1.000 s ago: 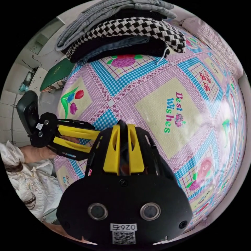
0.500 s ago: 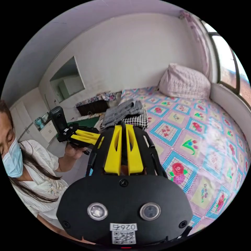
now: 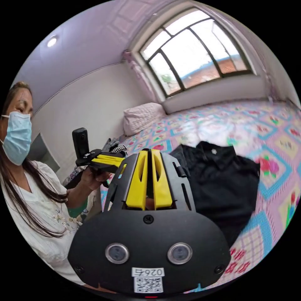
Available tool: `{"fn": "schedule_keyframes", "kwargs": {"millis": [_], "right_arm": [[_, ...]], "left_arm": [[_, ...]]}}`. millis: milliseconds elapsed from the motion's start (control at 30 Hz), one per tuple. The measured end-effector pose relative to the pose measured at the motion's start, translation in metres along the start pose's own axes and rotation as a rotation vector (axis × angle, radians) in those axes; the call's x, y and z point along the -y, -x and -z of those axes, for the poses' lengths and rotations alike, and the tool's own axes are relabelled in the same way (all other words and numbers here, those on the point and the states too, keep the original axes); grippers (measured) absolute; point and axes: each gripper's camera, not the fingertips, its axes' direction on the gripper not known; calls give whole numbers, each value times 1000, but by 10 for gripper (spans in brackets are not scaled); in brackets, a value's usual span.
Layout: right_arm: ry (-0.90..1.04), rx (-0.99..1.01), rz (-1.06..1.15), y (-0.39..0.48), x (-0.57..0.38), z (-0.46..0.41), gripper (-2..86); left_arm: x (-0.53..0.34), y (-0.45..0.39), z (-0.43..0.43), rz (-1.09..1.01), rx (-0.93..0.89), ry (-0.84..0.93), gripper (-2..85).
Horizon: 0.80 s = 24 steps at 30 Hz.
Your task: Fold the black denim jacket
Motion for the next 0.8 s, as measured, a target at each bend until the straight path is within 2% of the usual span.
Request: {"fn": "schedule_keyframes", "kwargs": {"millis": [100,233,467,667,733,800], "right_arm": [[30,-29,-123,-32,-46,6,-3],[161,-52,-174,-49,-68,-2,60],[243,-227,-105,-12,-47,10,87],[249,-226,19,39,1,-43,68],[305,-214,44,45,3,-86,58],[404,-285,19,40,-11,-114,48]], "left_arm": [[0,8,-48,62,-40,61,-7],[-10,28,-63,157,-110,115,1],[-49,46,-32,256,-259,79,-8],[-31,91,-46,314,-225,31,-10],[-28,111,-67,357,-242,71,-10],[-34,130,-98,443,-277,247,-10]]}}
